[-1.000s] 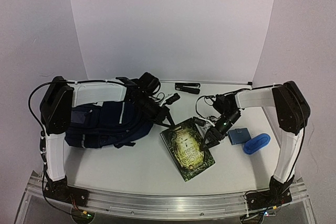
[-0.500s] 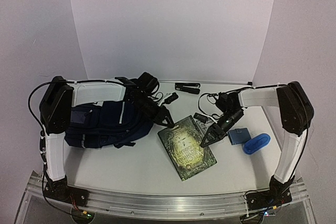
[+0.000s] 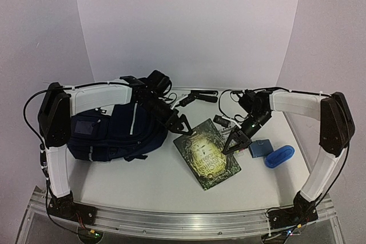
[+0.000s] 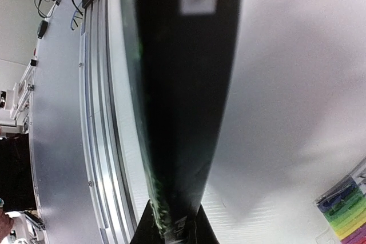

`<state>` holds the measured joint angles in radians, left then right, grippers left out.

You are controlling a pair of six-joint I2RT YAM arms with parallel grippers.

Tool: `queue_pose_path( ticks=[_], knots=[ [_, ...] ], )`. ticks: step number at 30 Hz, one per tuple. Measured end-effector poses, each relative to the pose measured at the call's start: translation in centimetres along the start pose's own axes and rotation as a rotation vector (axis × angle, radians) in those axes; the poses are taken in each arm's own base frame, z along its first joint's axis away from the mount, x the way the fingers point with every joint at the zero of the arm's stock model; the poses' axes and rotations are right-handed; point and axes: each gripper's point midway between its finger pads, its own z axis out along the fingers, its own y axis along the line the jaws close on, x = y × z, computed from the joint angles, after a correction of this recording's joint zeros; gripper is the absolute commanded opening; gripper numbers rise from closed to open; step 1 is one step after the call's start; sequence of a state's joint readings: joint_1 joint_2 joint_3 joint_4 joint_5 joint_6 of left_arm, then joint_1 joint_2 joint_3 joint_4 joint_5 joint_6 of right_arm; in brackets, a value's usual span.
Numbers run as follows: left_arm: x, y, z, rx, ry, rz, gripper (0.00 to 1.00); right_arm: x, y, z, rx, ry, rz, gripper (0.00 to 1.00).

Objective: Pack the student bag
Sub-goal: Pick up the book from the center of the board.

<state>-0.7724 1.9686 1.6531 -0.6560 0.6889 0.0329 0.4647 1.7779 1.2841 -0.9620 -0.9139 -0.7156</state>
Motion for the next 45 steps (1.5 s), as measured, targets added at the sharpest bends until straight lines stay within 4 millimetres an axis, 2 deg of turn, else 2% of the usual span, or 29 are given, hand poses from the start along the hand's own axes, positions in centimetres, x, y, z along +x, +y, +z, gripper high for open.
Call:
queue_pose_path(
  ticks=[2, 4, 11, 12, 14, 16, 18, 20, 21, 22, 24, 28, 31, 34, 36, 39, 41, 45],
  knots=[
    [0.1, -0.8, 0.3, 0.021, 0.008, 0.029, 0.74, -0.1, 0.2, -0.2, 0.007, 0.017, -0.033, 0.0],
    [0.2, -1.6, 0.5, 0.038, 0.017, 0.048, 0.63, -0.3, 0.5, -0.3, 0.015, 0.035, -0.073, 0.0],
    [-0.9, -4.3, -0.1, 0.104, 0.012, 0.112, 0.12, -1.8, 1.3, -1.3, 0.06, 0.089, -0.188, 0.0],
    [-1.1, -4.5, -0.1, 0.107, 0.011, 0.112, 0.06, -2.1, 1.2, -1.6, 0.071, 0.093, -0.199, 0.01],
    [-1.4, -5.1, -0.4, 0.127, 0.005, 0.14, 0.0, -2.5, 0.9, -2.1, 0.084, 0.104, -0.213, 0.1],
    [-1.7, -5.5, -0.6, 0.136, 0.0, 0.156, 0.0, -2.8, 0.8, -2.5, 0.089, 0.112, -0.219, 0.22],
    [-1.9, -5.6, -0.9, 0.138, -0.003, 0.144, 0.0, -3.3, 0.8, -3.0, 0.097, 0.114, -0.216, 0.5],
    [-2.2, -5.3, -1.4, 0.127, -0.006, 0.099, 0.0, -5.1, 0.9, -3.7, 0.107, 0.073, -0.222, 0.8],
    [-2.2, -5.0, -1.5, 0.119, -0.005, 0.074, 0.0, -6.3, 1.0, -4.3, 0.118, 0.042, -0.233, 0.92],
    [-2.3, -4.7, -1.6, 0.112, -0.006, 0.052, 0.0, -7.6, 1.1, -5.1, 0.13, 0.009, -0.243, 0.97],
    [-2.5, -3.7, -2.2, 0.1, -0.017, -0.013, 0.0, -10.3, 1.5, -7.2, 0.155, -0.076, -0.254, 0.98],
    [-4.2, -0.8, -4.4, 0.06, -0.103, -0.131, 0.0, -14.0, 1.5, -12.4, 0.206, -0.24, -0.23, 0.98],
    [-5.8, 1.9, -7.3, 0.018, -0.195, -0.219, 0.0, -15.3, 0.4, -16.2, 0.224, -0.358, -0.135, 0.98],
    [-7.4, 3.6, -10.4, -0.009, -0.289, -0.268, 0.0, -15.7, -1.2, -18.6, 0.212, -0.443, -0.029, 0.98],
    [-8.4, 4.1, -12.5, -0.02, -0.349, -0.28, 0.0, -15.5, -2.5, -19.5, 0.2, -0.477, 0.041, 0.98],
    [-10.0, 3.5, -15.3, -0.017, -0.433, -0.267, 0.0, -15.5, -3.1, -19.4, 0.165, -0.496, 0.108, 0.98],
    [-10.9, 2.3, -16.9, 0.002, -0.478, -0.246, 0.0, -15.6, -2.9, -19.1, 0.13, -0.503, 0.138, 0.98],
    [-12.5, -0.1, -18.8, 0.066, -0.539, -0.21, 0.0, -16.3, -2.3, -18.7, 0.054, -0.531, 0.183, 0.97]
  ],
)
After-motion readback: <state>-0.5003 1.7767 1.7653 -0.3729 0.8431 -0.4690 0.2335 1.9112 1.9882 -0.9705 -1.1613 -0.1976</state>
